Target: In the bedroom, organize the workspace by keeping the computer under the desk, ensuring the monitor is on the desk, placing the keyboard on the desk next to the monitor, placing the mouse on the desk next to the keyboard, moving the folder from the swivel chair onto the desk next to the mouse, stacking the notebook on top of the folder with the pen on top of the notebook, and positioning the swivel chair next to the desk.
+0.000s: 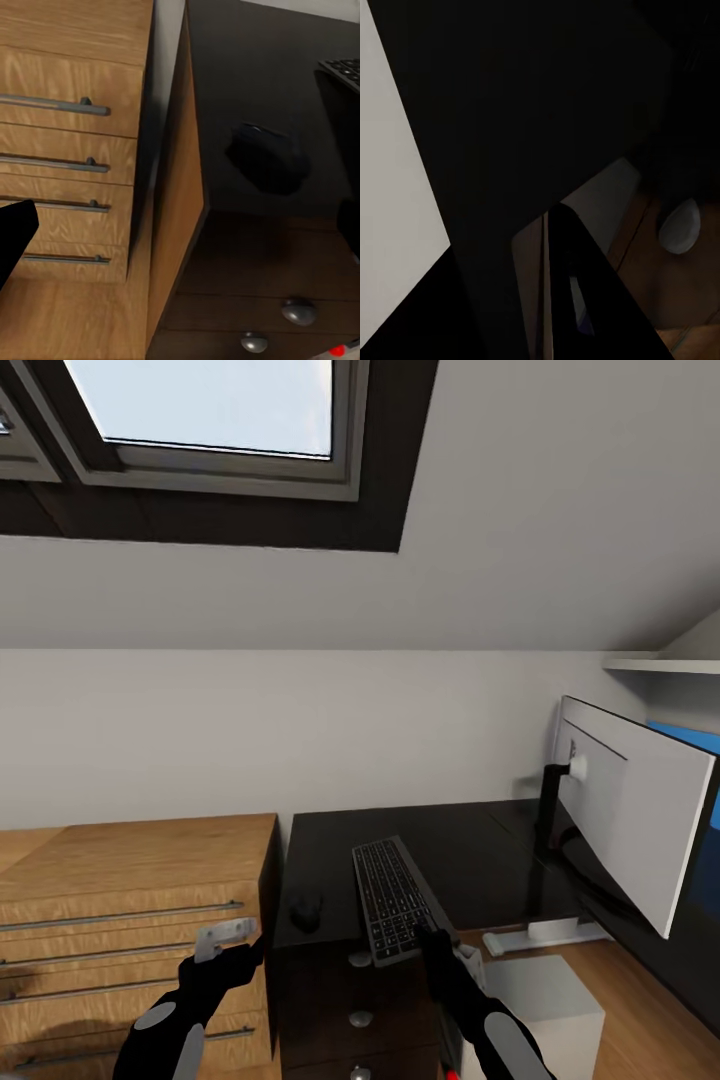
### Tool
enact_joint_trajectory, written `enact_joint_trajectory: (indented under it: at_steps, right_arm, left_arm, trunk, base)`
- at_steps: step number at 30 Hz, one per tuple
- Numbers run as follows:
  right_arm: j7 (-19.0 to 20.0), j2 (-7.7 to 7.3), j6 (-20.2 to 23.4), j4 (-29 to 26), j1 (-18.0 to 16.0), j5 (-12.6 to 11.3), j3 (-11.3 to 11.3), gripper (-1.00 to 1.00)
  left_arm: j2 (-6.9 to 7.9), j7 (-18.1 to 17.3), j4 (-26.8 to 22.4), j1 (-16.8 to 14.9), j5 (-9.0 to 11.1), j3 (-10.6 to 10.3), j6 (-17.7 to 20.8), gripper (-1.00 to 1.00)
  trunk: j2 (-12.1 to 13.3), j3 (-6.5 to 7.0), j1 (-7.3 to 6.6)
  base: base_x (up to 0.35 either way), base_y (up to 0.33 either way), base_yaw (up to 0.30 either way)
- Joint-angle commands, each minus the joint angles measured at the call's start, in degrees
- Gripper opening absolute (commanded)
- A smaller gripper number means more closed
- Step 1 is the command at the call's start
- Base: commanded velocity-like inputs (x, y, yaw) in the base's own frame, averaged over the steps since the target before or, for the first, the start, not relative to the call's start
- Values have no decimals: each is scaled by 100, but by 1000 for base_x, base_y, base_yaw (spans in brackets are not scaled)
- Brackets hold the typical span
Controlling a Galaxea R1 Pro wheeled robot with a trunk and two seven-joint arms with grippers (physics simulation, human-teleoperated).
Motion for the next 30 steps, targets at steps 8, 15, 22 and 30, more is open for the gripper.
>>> enact_joint_trajectory:
  at_steps: [8,15,22,30]
  right_arm:
    - [-23,-3,11,-14,-3,-46,-2,-100]
    - [-24,-2,18,-18,-3,-46,-2,-100]
    - [-24,2,20,-25,-3,-46,-2,-100]
    - [-24,-4,33,-37,-3,-46,-2,100]
  left_arm:
    - [-3,34,-6,-4,46,3,40,100]
    - [-3,34,-6,-4,46,3,41,100]
    - [-3,34,-6,-4,46,3,41,100]
    - [-3,34,-6,-4,46,3,41,100]
  trunk:
    - [-4,-7,0]
    - [-4,-7,0]
    - [-4,-7,0]
    - [-4,-7,0]
  base:
    - [106,0,0]
    - [11,0,0]
    - [0,0,0]
    - [0,0,0]
